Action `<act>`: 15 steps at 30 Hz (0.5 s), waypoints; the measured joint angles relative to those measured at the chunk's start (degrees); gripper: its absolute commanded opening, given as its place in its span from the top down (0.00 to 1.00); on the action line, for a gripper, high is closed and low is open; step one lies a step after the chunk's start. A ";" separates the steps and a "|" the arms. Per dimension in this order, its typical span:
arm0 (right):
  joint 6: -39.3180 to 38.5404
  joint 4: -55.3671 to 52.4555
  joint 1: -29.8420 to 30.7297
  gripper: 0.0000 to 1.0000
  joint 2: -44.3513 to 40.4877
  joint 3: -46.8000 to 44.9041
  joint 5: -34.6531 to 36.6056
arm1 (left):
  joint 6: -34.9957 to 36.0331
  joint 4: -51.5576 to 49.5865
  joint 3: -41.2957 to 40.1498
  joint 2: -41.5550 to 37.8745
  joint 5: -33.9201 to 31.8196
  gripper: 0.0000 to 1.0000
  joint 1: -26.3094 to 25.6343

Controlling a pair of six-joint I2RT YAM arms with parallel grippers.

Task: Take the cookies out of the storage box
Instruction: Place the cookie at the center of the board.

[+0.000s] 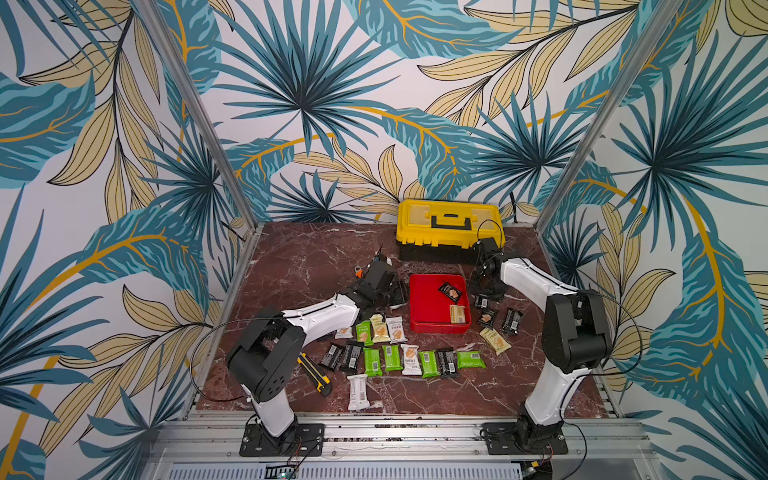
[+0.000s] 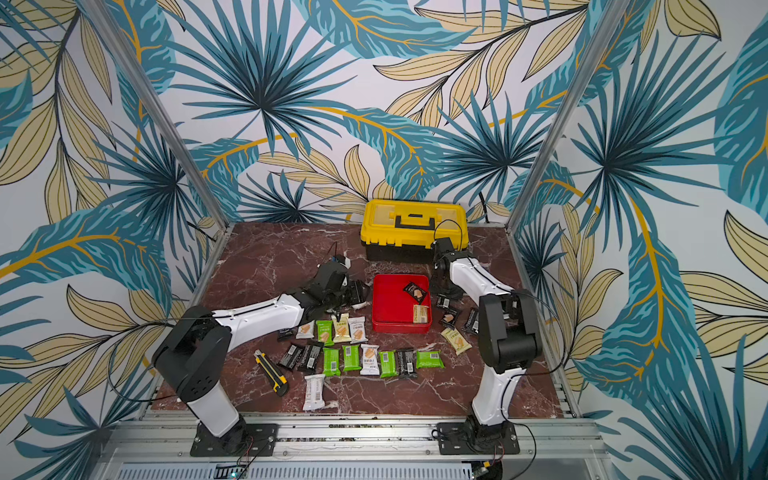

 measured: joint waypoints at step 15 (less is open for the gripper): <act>2.78 5.03 -0.09 0.39 0.79 -3.89 -0.98 | 1.73 -6.84 7.74 7.82 6.47 0.48 -1.31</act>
